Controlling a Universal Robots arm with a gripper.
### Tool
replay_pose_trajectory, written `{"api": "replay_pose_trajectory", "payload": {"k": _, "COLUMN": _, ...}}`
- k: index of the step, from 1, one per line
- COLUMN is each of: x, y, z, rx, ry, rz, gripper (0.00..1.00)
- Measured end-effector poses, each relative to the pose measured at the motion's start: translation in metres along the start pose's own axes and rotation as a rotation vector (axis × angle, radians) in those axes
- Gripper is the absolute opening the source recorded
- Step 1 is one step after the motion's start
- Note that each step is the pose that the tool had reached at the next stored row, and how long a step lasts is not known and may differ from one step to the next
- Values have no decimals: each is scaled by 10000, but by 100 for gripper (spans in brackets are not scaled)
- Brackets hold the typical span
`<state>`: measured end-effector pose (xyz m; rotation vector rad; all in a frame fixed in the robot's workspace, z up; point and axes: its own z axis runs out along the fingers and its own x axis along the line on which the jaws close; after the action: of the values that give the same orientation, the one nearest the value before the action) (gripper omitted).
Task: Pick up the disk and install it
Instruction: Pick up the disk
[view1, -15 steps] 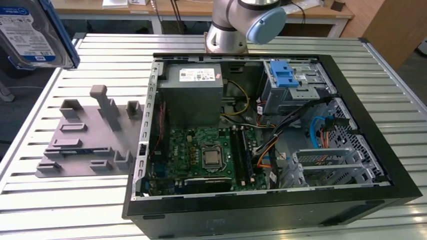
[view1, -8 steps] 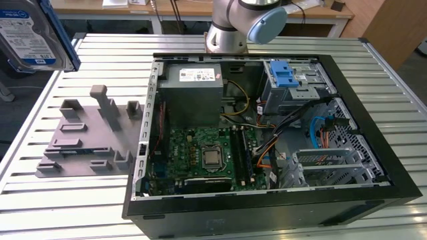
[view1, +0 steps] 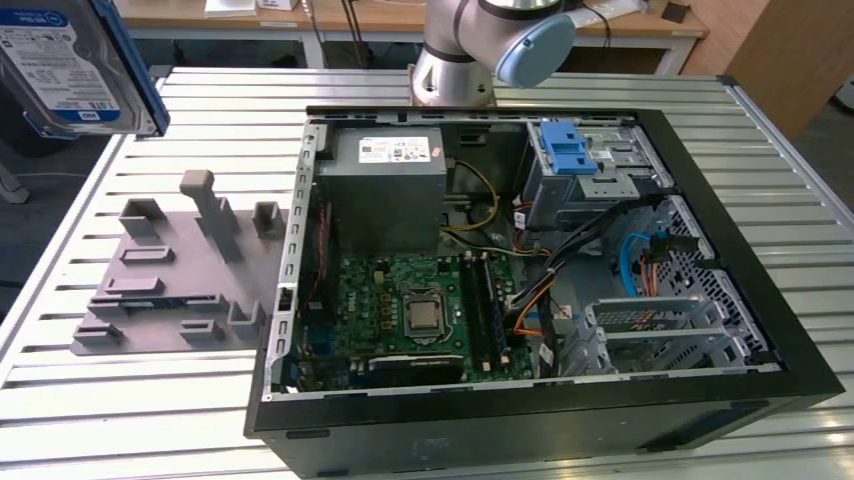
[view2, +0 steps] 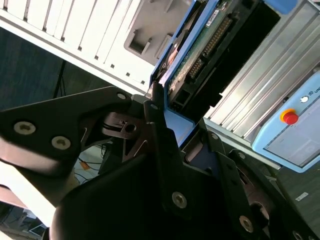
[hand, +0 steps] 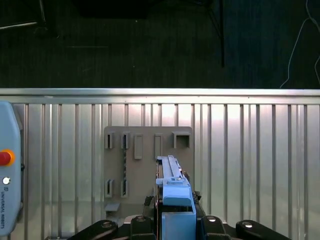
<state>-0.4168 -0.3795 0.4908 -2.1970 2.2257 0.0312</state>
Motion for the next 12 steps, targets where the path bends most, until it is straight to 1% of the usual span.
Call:
{"api": "replay_pose_trajectory", "payload": {"k": 1, "x": 0, "y": 0, "z": -29, "rx": -1, "ry": -3, "rz": -1, "gripper": 36}}
{"api": "replay_pose_trajectory", "payload": {"k": 2, "x": 1, "y": 0, "z": -41, "rx": -2, "ry": -4, "rz": -1, "gripper": 36}}
{"api": "replay_pose_trajectory", "payload": {"k": 4, "x": 27, "y": -1, "z": -45, "rx": -1, "ry": -29, "rz": -2, "gripper": 36}}
{"api": "replay_pose_trajectory", "payload": {"k": 12, "x": 254, "y": -7, "z": -49, "rx": -1, "ry": -16, "rz": -2, "gripper": 36}}
